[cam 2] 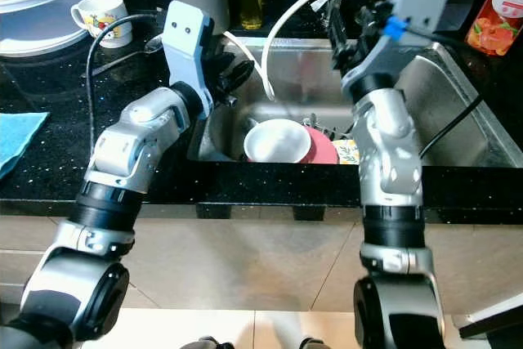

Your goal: Kitchen organization

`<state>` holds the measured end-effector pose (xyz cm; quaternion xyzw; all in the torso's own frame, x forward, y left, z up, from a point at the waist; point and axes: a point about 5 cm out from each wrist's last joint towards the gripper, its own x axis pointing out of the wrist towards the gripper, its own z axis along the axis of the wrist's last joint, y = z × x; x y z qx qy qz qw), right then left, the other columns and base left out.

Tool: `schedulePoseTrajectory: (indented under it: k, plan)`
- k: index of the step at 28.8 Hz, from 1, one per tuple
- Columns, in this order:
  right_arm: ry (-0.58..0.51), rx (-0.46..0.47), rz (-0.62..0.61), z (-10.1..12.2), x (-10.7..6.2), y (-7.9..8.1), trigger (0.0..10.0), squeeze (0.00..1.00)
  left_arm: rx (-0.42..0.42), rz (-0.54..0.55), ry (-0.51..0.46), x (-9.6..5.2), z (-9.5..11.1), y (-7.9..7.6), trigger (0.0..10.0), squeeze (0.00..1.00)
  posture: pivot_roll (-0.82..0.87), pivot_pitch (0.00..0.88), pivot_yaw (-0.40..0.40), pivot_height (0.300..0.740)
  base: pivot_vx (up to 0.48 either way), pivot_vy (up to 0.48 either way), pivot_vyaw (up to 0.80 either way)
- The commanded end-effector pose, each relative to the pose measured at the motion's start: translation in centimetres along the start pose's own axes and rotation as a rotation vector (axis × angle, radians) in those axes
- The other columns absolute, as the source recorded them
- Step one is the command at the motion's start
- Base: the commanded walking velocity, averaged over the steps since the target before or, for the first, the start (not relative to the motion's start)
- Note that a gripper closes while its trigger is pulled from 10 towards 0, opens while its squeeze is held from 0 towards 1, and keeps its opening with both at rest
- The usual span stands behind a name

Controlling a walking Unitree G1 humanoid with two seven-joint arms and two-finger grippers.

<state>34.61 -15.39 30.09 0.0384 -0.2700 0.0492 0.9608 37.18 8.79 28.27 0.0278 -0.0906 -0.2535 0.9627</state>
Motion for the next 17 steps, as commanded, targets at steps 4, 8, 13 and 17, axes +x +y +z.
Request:
schedulePoseTrajectory:
  k: [4, 8, 13, 17]
  plan:
    - [-0.019, -0.028, -0.051, 0.4, -0.5, 0.6, 10.0, 0.0, 0.012, 0.082, 0.029, -0.1, -0.6, 0.8, 10.0, 0.0, 0.11, 0.088, 0.03, 0.74, 0.0, 0.0, 0.0]
    - [0.0, -0.015, -0.102, -0.1, -1.1, 0.7, 10.0, 0.0, 0.036, 0.119, 0.055, -0.5, -1.3, 0.9, 10.0, 0.0, 0.12, 0.083, 0.026, 0.74, 0.0, 0.0, 0.0]
    - [0.018, -0.012, -0.117, -0.4, -1.8, 0.9, 10.0, 0.0, 0.051, 0.154, 0.083, -0.8, -1.9, 1.3, 10.0, 0.0, 0.12, 0.079, 0.028, 0.74, 0.0, 0.0, 0.0]
    - [0.004, -0.017, -0.13, 0.0, -1.9, 0.7, 10.0, 0.0, 0.047, 0.22, 0.112, -0.7, -2.3, 2.5, 10.0, 0.0, 0.11, 0.071, 0.033, 0.74, 0.0, 0.0, 0.0]
